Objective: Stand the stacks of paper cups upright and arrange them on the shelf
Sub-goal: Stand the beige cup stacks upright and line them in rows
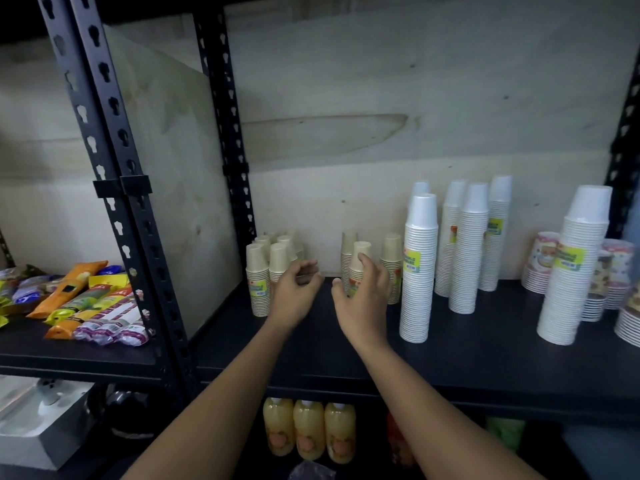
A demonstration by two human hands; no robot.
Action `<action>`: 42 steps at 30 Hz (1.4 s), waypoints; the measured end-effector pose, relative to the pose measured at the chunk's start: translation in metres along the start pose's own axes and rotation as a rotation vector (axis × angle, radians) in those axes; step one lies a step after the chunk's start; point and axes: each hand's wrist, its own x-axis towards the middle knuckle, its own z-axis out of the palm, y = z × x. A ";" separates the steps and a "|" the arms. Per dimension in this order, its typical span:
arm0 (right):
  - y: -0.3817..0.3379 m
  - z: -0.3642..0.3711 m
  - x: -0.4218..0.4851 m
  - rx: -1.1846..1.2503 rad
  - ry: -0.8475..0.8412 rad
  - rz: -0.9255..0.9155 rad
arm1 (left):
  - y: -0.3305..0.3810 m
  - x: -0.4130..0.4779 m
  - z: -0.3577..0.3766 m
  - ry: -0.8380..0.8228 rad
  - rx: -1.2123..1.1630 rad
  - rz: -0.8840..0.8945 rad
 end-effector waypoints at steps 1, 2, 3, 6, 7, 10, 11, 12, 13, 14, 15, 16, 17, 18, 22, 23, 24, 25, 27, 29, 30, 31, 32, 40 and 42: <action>0.002 -0.001 0.002 0.000 -0.012 0.017 | -0.001 0.004 0.006 -0.010 -0.005 -0.017; 0.005 -0.002 0.003 0.006 -0.028 0.035 | -0.001 0.008 0.011 -0.024 -0.016 -0.034; 0.007 -0.002 0.004 0.012 -0.043 0.048 | -0.002 0.012 0.017 -0.033 -0.021 -0.059; 0.017 0.000 0.008 -0.003 -0.058 0.074 | -0.010 0.027 0.032 -0.063 -0.005 -0.123; 0.021 0.001 0.010 -0.010 -0.056 0.093 | -0.014 0.033 0.037 -0.071 0.001 -0.139; 0.034 0.007 0.018 -0.006 -0.056 0.140 | -0.027 0.051 0.050 -0.090 0.013 -0.178; 0.038 0.009 0.020 0.001 -0.063 0.149 | -0.031 0.057 0.053 -0.101 0.022 -0.186; 0.042 0.012 0.021 0.013 -0.071 0.158 | -0.035 0.062 0.056 -0.114 0.032 -0.193; 0.045 0.014 0.023 0.027 -0.080 0.167 | -0.038 0.068 0.059 -0.129 0.037 -0.200; 0.048 0.016 0.024 0.044 -0.092 0.177 | -0.039 0.072 0.062 -0.144 0.034 -0.209; 0.051 0.018 0.025 0.058 -0.104 0.186 | -0.040 0.076 0.065 -0.158 0.024 -0.213; 0.053 0.020 0.026 0.066 -0.113 0.189 | -0.041 0.080 0.067 -0.172 0.013 -0.213; 0.055 0.021 0.026 0.069 -0.118 0.187 | -0.042 0.084 0.070 -0.191 0.005 -0.209; 0.056 0.022 0.026 0.069 -0.120 0.181 | -0.044 0.087 0.072 -0.214 -0.002 -0.201; 0.058 0.022 0.026 0.080 -0.083 0.155 | -0.053 0.093 0.082 -0.272 -0.002 -0.171; 0.058 0.022 0.026 0.077 -0.072 0.157 | -0.055 0.093 0.085 -0.263 0.000 -0.171; 0.059 0.023 0.027 0.075 -0.058 0.159 | -0.056 0.094 0.087 -0.245 0.003 -0.167; 0.060 0.023 0.027 0.073 -0.048 0.159 | -0.057 0.094 0.088 -0.222 0.011 -0.160; 0.061 0.023 0.025 0.066 -0.046 0.160 | -0.060 0.097 0.091 -0.184 0.025 -0.140; 0.061 0.022 0.025 0.064 -0.064 0.165 | -0.063 0.098 0.093 -0.160 0.026 -0.133; 0.061 0.022 0.025 0.068 -0.068 0.169 | -0.064 0.099 0.091 -0.148 0.031 -0.131; 0.061 0.021 0.025 0.070 -0.067 0.174 | -0.065 0.099 0.090 -0.141 0.029 -0.127; 0.060 0.021 0.025 0.070 -0.067 0.177 | -0.065 0.098 0.088 -0.136 0.018 -0.122; 0.032 0.002 0.019 0.089 -0.036 0.098 | -0.040 0.069 0.065 -0.071 -0.017 -0.101; 0.023 -0.004 0.015 0.091 -0.038 0.097 | -0.031 0.060 0.058 -0.039 -0.024 -0.100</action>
